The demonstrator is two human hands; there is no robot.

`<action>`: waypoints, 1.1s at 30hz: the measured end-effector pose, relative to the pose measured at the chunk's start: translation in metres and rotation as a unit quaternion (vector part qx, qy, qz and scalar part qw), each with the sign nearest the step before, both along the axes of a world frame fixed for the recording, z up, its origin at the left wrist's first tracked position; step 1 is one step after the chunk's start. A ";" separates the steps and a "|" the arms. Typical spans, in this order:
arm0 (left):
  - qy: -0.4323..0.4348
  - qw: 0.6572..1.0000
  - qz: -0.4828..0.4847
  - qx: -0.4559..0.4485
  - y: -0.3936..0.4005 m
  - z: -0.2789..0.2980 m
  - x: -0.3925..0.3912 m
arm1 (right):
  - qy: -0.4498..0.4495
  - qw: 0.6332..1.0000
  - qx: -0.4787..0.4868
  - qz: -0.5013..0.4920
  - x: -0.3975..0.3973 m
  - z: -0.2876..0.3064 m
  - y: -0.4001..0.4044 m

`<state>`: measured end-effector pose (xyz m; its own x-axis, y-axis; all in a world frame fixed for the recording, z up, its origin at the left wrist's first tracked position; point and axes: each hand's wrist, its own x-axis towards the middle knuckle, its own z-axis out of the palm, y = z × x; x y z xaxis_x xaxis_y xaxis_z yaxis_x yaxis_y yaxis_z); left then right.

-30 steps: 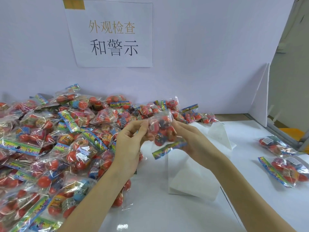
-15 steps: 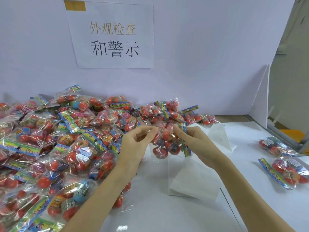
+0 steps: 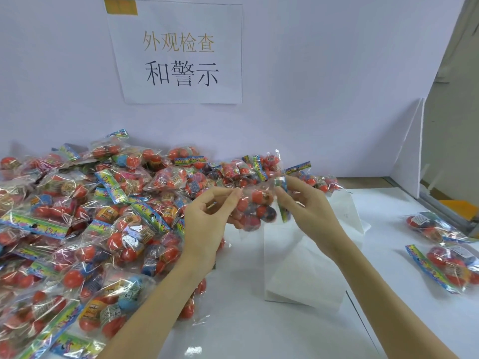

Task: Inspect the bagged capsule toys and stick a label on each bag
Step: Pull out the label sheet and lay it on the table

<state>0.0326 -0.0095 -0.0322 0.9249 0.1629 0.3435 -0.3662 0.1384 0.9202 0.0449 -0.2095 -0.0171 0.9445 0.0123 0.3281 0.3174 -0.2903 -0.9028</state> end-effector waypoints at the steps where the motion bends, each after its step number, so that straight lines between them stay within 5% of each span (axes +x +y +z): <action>1: -0.008 1.000 0.005 -0.002 0.000 0.001 -0.001 | 0.006 0.999 0.003 -0.041 0.001 -0.001 0.001; 6: -0.168 0.970 0.063 0.165 -0.008 -0.004 -0.005 | 0.111 0.985 0.008 -0.131 0.004 -0.006 0.003; 10: -0.290 0.895 0.071 0.332 -0.014 -0.015 -0.005 | 0.220 0.947 0.226 0.057 0.003 -0.001 0.001; 14: -0.337 0.814 0.045 0.470 -0.016 -0.023 -0.008 | 0.178 0.948 0.226 0.133 -0.001 -0.004 0.005; 18: -0.319 0.860 0.109 0.382 -0.018 -0.018 -0.010 | 0.125 0.975 0.173 0.064 -0.003 -0.003 0.006; 21: -0.229 0.908 0.138 0.323 -0.013 -0.014 -0.005 | 0.120 0.972 0.195 0.048 -0.004 0.000 0.006; 26: 0.003 0.982 -0.011 0.186 -0.014 -0.012 -0.005 | 0.141 0.937 0.314 0.060 -0.002 0.002 0.005; 33: -0.023 0.994 -0.062 0.083 -0.006 -0.001 -0.002 | 0.224 0.860 0.454 0.062 0.003 0.005 0.002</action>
